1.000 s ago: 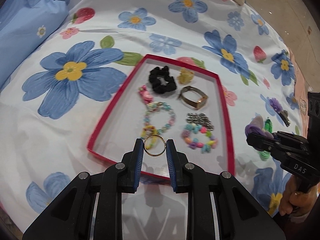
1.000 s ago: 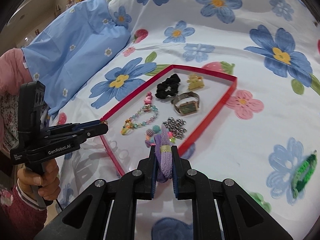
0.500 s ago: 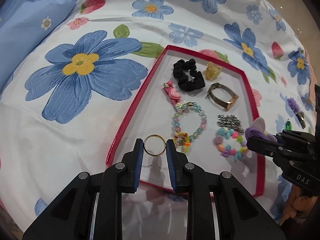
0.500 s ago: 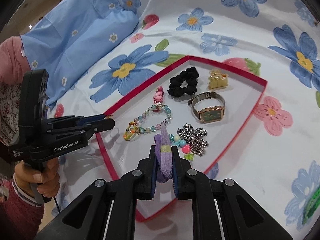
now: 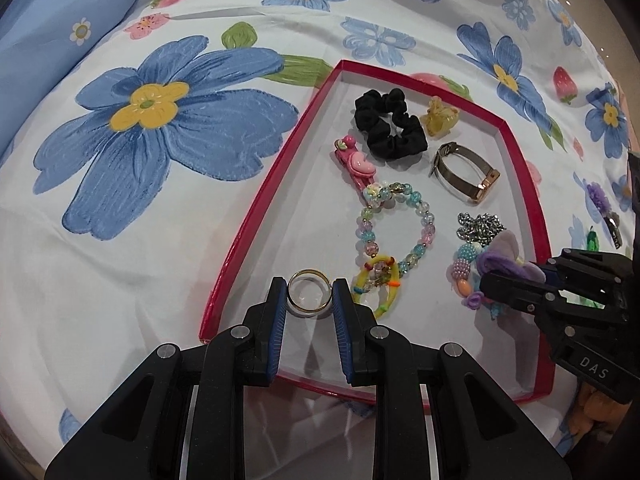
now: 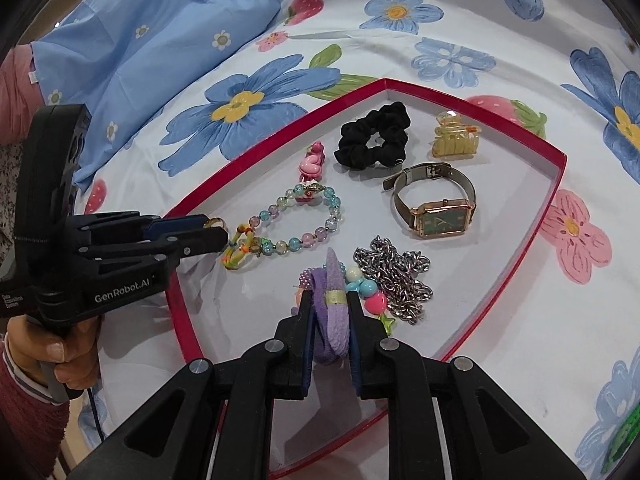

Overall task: Organize jewelry
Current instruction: 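Carry the gold ring and purple hair tie into the red tray with both tools, then open both tools to release the ring and hair tie in the tray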

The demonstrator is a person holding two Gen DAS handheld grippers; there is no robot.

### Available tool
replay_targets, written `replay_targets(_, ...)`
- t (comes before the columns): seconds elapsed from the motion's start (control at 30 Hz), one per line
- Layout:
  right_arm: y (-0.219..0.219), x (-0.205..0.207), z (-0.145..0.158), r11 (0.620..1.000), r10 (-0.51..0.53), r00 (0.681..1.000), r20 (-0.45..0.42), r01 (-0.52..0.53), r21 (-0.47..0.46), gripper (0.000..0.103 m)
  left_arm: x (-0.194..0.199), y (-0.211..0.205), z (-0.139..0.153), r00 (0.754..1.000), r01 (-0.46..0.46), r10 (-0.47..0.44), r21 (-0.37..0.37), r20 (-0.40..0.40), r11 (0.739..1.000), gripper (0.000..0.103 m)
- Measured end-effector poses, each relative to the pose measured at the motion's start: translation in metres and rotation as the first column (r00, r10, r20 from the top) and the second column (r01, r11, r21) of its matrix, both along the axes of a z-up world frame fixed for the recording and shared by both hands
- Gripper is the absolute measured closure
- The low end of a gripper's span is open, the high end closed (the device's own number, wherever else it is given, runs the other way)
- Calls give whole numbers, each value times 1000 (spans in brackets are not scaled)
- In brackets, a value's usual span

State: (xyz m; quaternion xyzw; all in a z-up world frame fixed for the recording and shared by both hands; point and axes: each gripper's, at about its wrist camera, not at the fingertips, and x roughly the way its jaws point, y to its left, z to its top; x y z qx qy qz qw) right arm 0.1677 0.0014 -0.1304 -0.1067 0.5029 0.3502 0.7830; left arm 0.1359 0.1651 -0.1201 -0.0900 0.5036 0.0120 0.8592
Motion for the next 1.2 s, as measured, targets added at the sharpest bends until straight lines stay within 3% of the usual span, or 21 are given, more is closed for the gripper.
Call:
replay_targets(0.8, 4, 0, 0, 1000, 2, 1000, -1, -2, -3, 80, 3, -5, -2, 1000, 2, -2, 37, -17, 999, 81)
replay_targets(1.0, 2, -2, 3, 1000, 0, 1000, -2, 0, 13, 68, 1, -4, 0, 1000, -3, 3, 35, -14, 999, 74)
replay_targets(1.2, -5, -4, 12, 999, -19, 1000, 8, 18, 42, 67, -7, -1, 13, 999, -21, 20, 24, 24, 1000, 62)
